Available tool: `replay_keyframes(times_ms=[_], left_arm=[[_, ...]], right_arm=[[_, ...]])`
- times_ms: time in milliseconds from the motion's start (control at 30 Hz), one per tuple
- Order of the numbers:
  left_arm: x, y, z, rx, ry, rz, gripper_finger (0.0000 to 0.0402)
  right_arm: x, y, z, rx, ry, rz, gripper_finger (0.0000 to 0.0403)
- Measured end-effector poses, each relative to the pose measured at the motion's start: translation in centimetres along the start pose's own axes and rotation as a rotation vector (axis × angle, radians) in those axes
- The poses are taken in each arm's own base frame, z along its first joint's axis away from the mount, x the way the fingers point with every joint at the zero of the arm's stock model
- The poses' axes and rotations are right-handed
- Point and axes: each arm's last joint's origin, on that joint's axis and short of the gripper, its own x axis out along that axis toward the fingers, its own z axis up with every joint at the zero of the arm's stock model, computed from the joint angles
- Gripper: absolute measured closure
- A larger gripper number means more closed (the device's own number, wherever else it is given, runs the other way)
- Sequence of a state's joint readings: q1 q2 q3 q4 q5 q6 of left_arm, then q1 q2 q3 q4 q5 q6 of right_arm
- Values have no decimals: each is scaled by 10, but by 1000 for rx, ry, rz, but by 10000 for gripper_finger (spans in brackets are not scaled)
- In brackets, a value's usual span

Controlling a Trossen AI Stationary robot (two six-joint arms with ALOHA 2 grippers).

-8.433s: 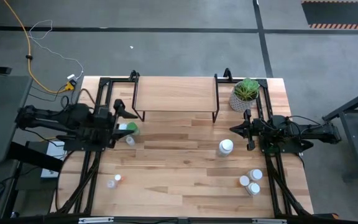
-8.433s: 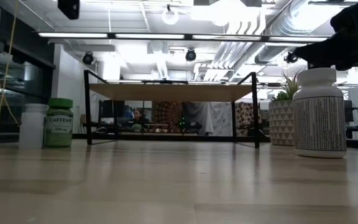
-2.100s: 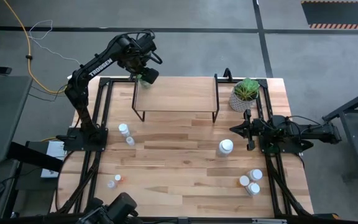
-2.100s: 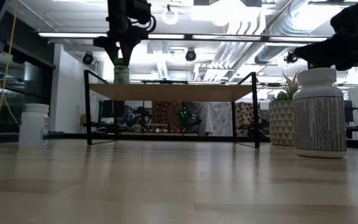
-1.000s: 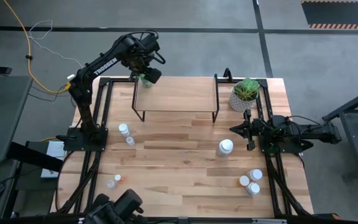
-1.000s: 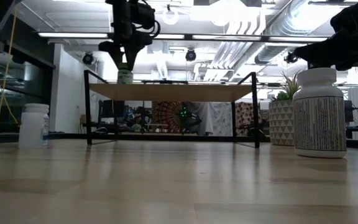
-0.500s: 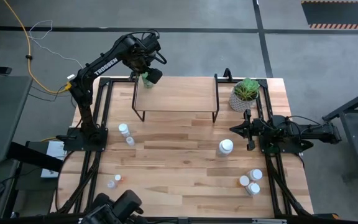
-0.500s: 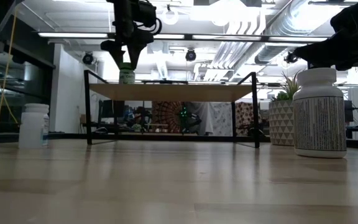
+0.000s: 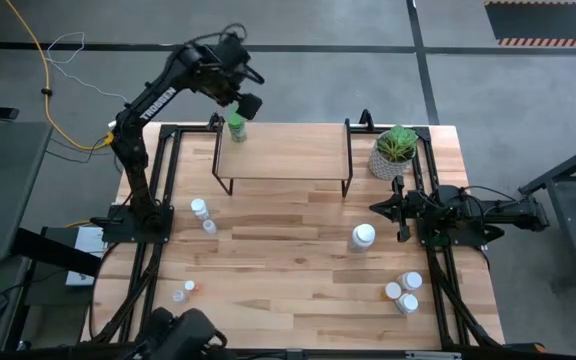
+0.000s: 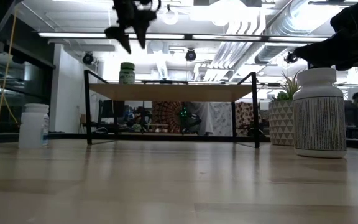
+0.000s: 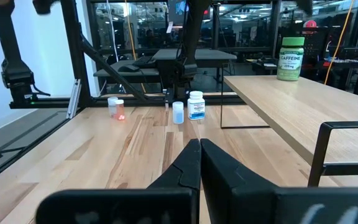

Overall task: Pick and place medicine bottles onto shelf by color
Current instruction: Put the white and red bottle on the shelf

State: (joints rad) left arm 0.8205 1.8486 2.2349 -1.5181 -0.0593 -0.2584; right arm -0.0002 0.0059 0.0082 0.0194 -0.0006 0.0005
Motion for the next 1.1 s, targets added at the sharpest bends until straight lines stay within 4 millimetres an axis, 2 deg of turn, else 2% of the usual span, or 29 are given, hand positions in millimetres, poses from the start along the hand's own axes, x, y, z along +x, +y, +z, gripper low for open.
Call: replay_keyframes(times_ms=[133,200,300,433,567,700,800,967,1100], left_arm=[[-32,-13,1,39,-170,-61,110],[-47,-27,-2,94,-262,-111,110],[-58,-51,-14,192,-346,-182,110],[-66,-83,-40,312,-418,-271,110],[-74,-103,-79,390,-518,-350,110],[-71,-110,-128,424,-643,-452,110],[-64,-107,-168,452,-744,-569,110],[-35,-99,-230,488,-848,-750,110],[-13,-90,-264,494,-928,-809,110]], right_arm=[[0,0,0,0,0,0,402],[0,0,0,0,0,0,402],[0,0,0,0,0,0,402],[0,0,0,0,0,0,402],[0,0,0,0,0,0,402],[0,0,0,0,0,0,402],[0,0,0,0,0,0,402],[0,0,0,0,0,0,402],[0,0,0,0,0,0,402]])
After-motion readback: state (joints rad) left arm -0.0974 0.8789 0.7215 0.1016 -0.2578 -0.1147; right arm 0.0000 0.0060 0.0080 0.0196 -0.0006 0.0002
